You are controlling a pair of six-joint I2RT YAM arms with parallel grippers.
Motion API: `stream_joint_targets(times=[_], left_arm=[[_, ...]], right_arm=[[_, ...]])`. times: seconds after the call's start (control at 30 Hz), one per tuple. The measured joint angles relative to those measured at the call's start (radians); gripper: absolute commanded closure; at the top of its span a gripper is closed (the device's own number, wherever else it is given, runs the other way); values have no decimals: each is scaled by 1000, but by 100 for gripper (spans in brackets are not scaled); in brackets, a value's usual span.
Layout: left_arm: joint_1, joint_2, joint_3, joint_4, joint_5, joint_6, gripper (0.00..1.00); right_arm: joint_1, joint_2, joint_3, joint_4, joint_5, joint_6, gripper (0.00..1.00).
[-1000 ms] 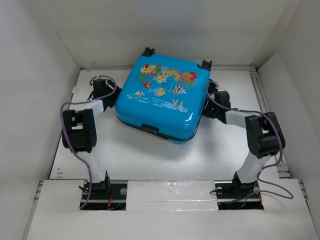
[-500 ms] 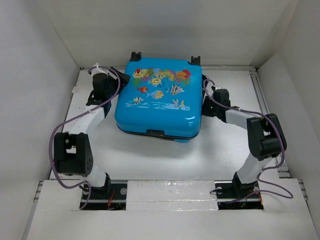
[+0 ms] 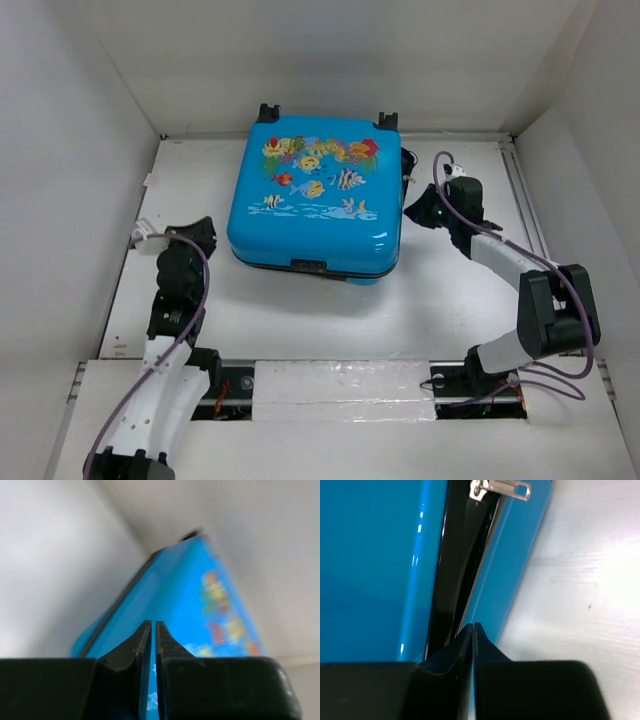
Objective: Pack the luggage
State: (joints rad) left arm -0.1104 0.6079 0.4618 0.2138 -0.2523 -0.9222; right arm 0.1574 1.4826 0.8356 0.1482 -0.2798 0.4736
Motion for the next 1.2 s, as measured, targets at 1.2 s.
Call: stream_joint_targets(times=[1.2], left_arm=[[1, 306, -158, 103, 277, -68, 95]], right_arm=[[28, -175, -216, 102, -63, 40, 96]])
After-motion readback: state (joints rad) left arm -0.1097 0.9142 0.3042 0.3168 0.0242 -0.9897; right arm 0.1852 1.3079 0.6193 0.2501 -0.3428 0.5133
